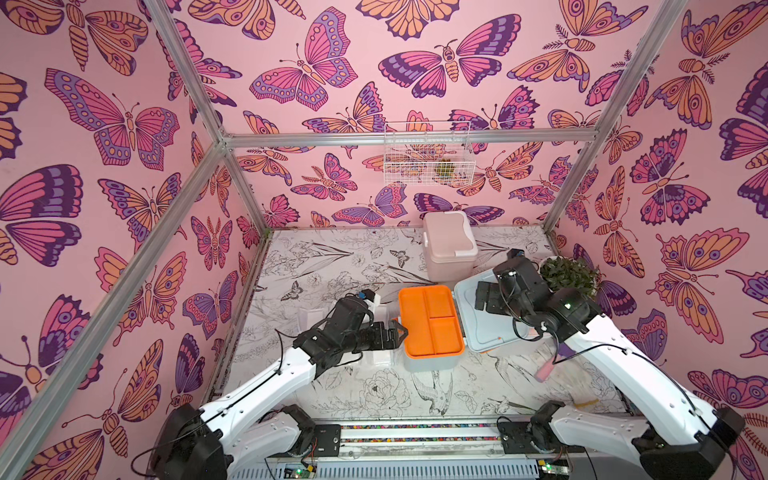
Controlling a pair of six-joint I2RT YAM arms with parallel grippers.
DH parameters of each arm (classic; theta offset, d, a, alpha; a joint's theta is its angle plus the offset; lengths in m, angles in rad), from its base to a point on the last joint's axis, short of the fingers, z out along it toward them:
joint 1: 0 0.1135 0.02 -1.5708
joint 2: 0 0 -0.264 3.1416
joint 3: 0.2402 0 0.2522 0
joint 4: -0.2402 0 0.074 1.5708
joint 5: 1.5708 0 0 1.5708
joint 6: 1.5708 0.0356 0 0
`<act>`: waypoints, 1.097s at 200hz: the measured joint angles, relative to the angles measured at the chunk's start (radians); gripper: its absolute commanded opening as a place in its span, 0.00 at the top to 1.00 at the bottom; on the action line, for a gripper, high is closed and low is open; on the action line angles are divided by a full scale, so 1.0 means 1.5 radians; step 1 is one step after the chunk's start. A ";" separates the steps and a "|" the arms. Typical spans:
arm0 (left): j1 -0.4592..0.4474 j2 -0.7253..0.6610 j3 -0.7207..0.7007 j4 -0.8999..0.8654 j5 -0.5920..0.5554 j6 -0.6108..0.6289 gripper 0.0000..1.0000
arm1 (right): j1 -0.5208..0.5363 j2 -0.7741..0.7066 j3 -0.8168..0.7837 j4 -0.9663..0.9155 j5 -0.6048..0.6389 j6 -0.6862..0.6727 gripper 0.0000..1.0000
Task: Open first aid kits and take out gauze
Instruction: Close the lid of the first aid kit.
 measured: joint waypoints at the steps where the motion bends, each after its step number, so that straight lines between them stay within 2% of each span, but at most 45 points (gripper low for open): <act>1: 0.000 0.001 0.000 0.001 0.001 -0.001 0.00 | -0.005 -0.003 -0.003 0.000 -0.001 -0.001 0.01; 41: -0.023 0.050 0.017 0.039 0.043 -0.024 0.00 | -0.141 -0.072 -0.082 0.020 -0.093 -0.034 0.01; 65: -0.042 0.072 0.035 0.061 0.051 -0.032 0.00 | -0.182 -0.072 -0.107 0.038 -0.152 -0.049 0.01; 111: -0.058 0.116 0.053 0.082 0.053 -0.036 0.00 | -0.193 -0.061 -0.120 0.073 -0.270 -0.068 0.00; 159: -0.062 0.176 0.073 0.119 0.051 -0.041 0.00 | -0.197 -0.118 -0.121 0.100 -0.362 -0.071 0.00; 219: -0.070 0.214 0.084 0.179 0.063 -0.051 0.00 | -0.192 -0.137 -0.141 0.181 -0.533 -0.029 0.01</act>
